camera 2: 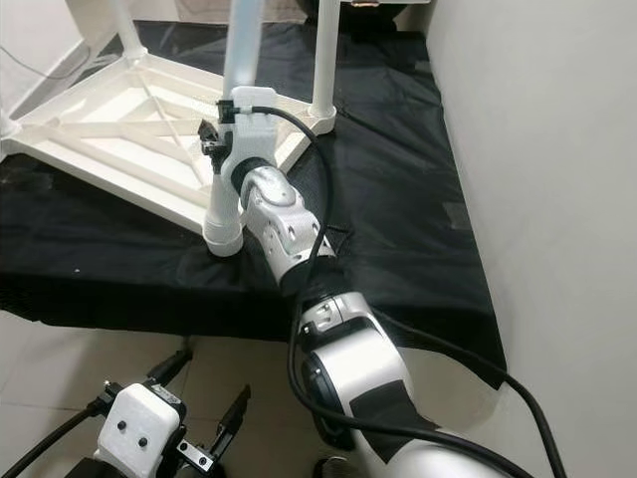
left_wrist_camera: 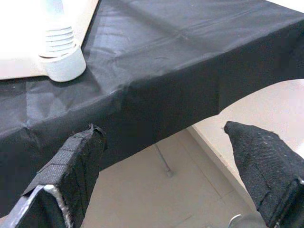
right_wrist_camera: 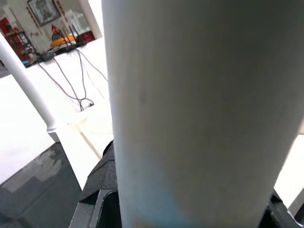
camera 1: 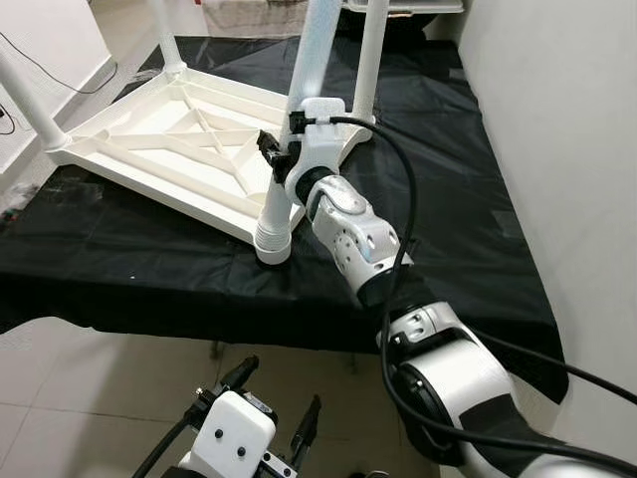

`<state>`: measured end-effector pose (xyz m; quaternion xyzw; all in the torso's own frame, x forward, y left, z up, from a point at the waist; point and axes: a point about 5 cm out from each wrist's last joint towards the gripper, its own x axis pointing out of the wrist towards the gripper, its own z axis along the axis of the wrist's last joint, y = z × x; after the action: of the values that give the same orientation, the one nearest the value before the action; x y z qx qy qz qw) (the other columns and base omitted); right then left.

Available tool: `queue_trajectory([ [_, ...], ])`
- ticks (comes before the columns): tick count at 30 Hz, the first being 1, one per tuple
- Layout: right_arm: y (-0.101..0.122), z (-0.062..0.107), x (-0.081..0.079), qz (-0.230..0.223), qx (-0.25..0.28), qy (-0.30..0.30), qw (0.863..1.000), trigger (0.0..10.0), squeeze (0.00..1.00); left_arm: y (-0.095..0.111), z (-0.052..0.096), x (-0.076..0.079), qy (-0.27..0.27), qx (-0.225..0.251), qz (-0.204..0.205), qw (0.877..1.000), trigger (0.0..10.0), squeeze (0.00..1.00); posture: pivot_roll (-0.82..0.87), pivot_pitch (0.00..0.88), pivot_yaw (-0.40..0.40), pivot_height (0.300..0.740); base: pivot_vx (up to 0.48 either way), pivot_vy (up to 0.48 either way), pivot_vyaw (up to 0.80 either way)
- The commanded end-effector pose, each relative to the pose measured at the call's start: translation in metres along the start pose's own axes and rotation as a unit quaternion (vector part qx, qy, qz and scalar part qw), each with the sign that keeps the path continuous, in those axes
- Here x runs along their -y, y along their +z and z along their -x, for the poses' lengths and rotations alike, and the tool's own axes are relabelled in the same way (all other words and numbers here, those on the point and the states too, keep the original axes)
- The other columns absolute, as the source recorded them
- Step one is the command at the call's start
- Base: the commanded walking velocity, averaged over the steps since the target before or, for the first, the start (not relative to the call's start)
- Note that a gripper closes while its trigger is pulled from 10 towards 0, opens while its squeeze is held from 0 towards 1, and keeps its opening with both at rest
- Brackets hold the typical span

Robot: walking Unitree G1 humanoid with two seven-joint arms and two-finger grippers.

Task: Building children table

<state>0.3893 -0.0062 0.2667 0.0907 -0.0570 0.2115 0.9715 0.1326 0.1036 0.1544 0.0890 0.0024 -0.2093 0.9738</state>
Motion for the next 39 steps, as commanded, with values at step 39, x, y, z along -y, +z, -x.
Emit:
queue_trajectory([
  [39, -0.047, 0.016, 0.021, 0.154, -0.09, -0.22, 0.959, 10.0, 0.0, -0.005, 0.003, -0.001, 0.002, -0.013, -0.007, 1.0, 10.0, 0.0, 0.07, 0.238, -0.045, 0.734, 0.0, 0.0, 0.0],
])
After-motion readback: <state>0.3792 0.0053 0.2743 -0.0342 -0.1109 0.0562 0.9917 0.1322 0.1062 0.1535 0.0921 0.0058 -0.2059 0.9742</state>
